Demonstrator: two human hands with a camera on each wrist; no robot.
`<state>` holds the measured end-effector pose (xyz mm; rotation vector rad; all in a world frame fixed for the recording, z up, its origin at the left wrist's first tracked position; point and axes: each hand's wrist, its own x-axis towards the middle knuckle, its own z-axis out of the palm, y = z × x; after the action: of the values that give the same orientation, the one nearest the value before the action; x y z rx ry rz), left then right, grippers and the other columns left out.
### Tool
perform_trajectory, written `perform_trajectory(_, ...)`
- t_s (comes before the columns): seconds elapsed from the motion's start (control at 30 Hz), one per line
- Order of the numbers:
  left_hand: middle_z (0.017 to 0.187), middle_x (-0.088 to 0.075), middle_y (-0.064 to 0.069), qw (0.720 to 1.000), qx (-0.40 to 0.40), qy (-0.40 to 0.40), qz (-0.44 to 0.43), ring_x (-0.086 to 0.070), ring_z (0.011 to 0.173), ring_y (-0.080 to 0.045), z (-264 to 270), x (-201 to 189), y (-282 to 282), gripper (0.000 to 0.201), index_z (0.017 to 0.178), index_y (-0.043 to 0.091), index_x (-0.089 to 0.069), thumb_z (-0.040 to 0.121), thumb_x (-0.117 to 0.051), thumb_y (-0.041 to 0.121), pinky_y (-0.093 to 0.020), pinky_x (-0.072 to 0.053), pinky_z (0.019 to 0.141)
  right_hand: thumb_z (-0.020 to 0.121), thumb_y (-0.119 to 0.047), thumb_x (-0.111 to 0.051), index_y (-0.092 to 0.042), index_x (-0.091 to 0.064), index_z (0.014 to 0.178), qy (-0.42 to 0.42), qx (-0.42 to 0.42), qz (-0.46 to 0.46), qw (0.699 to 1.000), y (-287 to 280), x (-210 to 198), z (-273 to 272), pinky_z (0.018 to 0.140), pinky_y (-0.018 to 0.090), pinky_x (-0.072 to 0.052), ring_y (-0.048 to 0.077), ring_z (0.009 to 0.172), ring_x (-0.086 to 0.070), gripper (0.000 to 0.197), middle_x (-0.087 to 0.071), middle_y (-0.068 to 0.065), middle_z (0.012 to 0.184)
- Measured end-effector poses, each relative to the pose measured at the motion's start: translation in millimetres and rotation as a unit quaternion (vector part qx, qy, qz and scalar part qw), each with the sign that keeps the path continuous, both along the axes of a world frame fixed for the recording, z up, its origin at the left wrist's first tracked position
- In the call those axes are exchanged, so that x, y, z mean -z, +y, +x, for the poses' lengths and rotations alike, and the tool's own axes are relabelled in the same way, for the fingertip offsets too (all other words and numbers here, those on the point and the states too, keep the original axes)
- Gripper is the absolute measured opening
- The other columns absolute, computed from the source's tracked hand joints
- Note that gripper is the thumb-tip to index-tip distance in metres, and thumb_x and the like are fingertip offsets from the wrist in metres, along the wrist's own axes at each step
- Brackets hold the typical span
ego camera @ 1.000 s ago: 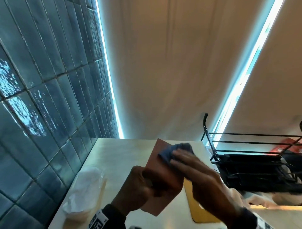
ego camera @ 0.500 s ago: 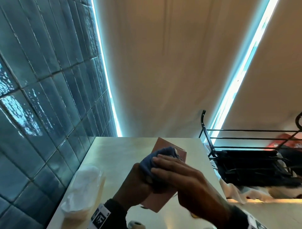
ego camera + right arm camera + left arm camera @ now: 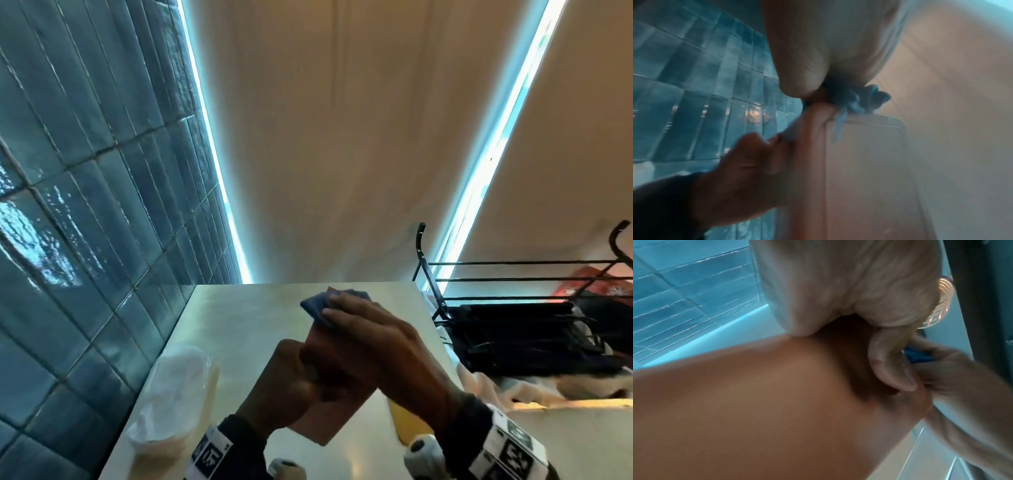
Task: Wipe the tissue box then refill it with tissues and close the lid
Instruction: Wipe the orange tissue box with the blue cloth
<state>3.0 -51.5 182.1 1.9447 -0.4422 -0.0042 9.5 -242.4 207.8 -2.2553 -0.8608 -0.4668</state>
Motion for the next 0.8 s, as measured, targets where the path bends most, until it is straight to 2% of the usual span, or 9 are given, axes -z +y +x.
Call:
perform_trajectory(0.07,0.064,-0.076,0.003,0.999,-0.019,0.018,-0.019,-0.068,0.059,-0.010,-0.6,0.8,0.3,0.012,0.067,0.016,-0.078,0.058,-0.084,0.015,-0.035,-0.061,0.058,0.078,-0.003,-0.054,-0.016,-0.065,0.129,0.011,0.047,0.025,0.999,-7.3,3.4,13.6,0.109,0.037,-0.043,0.011,0.134,-0.047,0.054,-0.052,-0.005,0.141)
perform_trajectory(0.2,0.062,-0.072,0.023,0.999,-0.019,-0.001,-0.038,-0.063,0.059,0.005,0.4,-4.4,11.0,0.029,0.067,0.032,-0.078,0.064,-0.083,0.004,-0.016,-0.052,0.058,0.084,0.003,-0.060,-0.013,-0.070,0.122,-0.039,-0.024,0.028,0.999,-0.5,7.8,-9.1,0.107,0.040,-0.047,0.016,0.134,-0.050,0.043,-0.058,0.003,0.140)
perform_trajectory(0.33,0.056,-0.069,0.022,0.998,-0.006,0.012,-0.056,-0.062,0.055,0.006,-5.4,-7.1,19.5,0.042,0.061,0.035,-0.077,0.066,-0.084,-0.007,-0.012,-0.050,0.055,0.073,0.027,-0.067,-0.008,-0.072,0.116,-0.040,-0.137,0.031,0.989,-8.7,19.5,-26.9,0.103,0.044,-0.049,0.021,0.134,-0.052,0.056,-0.060,0.006,0.139)
perform_trajectory(0.4,0.059,-0.072,0.020,0.998,-0.011,0.024,-0.054,-0.066,0.061,0.005,-7.6,-6.3,19.2,0.052,0.062,0.036,-0.079,0.066,-0.080,-0.016,-0.016,-0.052,0.059,0.071,0.031,-0.061,-0.009,-0.074,0.113,-0.025,-0.104,0.065,0.992,-23.1,28.2,-17.0,0.101,0.039,-0.051,0.019,0.131,-0.054,0.059,-0.061,0.003,0.136)
perform_trajectory(0.5,0.072,-0.077,0.016,0.998,0.004,0.030,-0.053,-0.072,0.072,-0.002,-8.7,-5.2,15.7,0.047,0.073,0.033,-0.081,0.062,-0.081,-0.012,-0.022,-0.057,0.068,0.072,0.028,-0.058,-0.013,-0.073,0.114,-0.032,-0.057,0.066,0.996,-25.7,27.9,-12.2,0.105,0.032,-0.048,0.014,0.132,-0.053,0.061,-0.060,-0.001,0.137)
perform_trajectory(0.6,0.089,-0.080,0.012,0.996,0.050,0.012,-0.069,-0.075,0.084,-0.011,-12.4,-10.0,6.0,0.035,0.094,0.037,-0.078,0.069,-0.084,0.012,-0.028,-0.061,0.077,0.077,0.021,-0.066,-0.009,-0.072,0.115,-0.043,-0.135,0.039,0.989,-15.2,18.1,-19.3,0.106,0.038,-0.047,0.021,0.133,-0.052,0.050,-0.060,0.008,0.138)
perform_trajectory(0.67,0.083,-0.079,0.018,0.997,0.050,-0.007,-0.055,-0.072,0.076,0.000,-13.7,-9.6,0.0,0.038,0.085,0.042,-0.077,0.068,-0.085,0.008,-0.019,-0.058,0.069,0.090,0.001,-0.066,-0.011,-0.071,0.117,-0.043,-0.140,0.036,0.988,-15.0,11.1,-13.7,0.106,0.037,-0.047,0.019,0.133,-0.052,0.030,-0.059,0.007,0.139)
perform_trajectory(0.73,0.064,-0.071,0.026,0.999,0.031,-0.007,-0.029,-0.065,0.062,0.007,-13.4,-5.4,-3.7,0.039,0.065,0.040,-0.076,0.061,-0.087,0.004,-0.015,-0.052,0.060,0.096,-0.014,-0.056,-0.014,-0.071,0.120,-0.037,-0.071,0.056,0.995,-19.5,10.5,-1.8,0.105,0.032,-0.048,0.011,0.133,-0.051,0.027,-0.058,0.002,0.139)
perform_trajectory(0.8,0.059,-0.068,0.028,1.000,0.006,-0.011,-0.023,-0.064,0.060,0.005,-14.8,-1.3,-5.9,0.026,0.059,0.038,-0.074,0.053,-0.089,0.018,-0.016,-0.051,0.059,0.081,0.013,-0.055,-0.018,-0.071,0.119,-0.014,0.021,0.109,0.994,-23.5,16.7,9.8,0.101,0.029,-0.050,0.002,0.129,-0.052,0.051,-0.060,-0.006,0.134)
